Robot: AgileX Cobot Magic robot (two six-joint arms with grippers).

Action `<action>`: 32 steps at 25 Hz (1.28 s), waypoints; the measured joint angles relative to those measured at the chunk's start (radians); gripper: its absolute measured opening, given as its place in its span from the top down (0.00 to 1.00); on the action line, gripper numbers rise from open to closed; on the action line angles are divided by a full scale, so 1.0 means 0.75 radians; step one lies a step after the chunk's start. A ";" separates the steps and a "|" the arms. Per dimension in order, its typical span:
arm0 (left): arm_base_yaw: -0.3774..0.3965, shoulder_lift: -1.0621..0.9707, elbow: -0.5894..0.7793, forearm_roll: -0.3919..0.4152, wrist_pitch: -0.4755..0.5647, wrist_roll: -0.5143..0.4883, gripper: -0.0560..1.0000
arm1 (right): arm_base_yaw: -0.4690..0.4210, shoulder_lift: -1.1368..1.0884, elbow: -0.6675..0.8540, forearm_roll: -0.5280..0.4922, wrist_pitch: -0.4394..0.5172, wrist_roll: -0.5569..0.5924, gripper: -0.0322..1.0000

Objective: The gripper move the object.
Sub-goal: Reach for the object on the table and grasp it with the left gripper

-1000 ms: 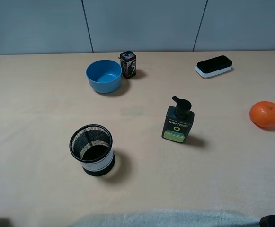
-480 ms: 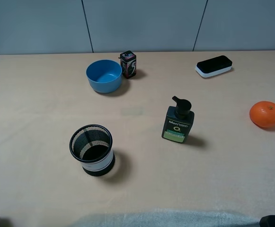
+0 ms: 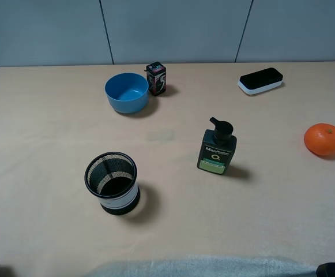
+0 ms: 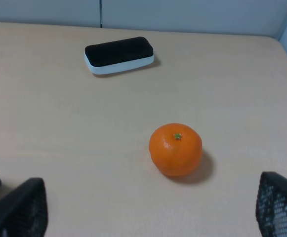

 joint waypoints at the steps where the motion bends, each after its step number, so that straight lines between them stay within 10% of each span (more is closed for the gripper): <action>1: 0.000 0.029 -0.002 0.000 -0.001 0.000 0.26 | 0.000 0.000 0.000 0.000 0.000 0.000 0.35; 32: 0.000 1.234 -0.422 -0.001 -0.101 0.036 0.26 | 0.000 0.000 0.000 0.000 0.000 0.000 0.35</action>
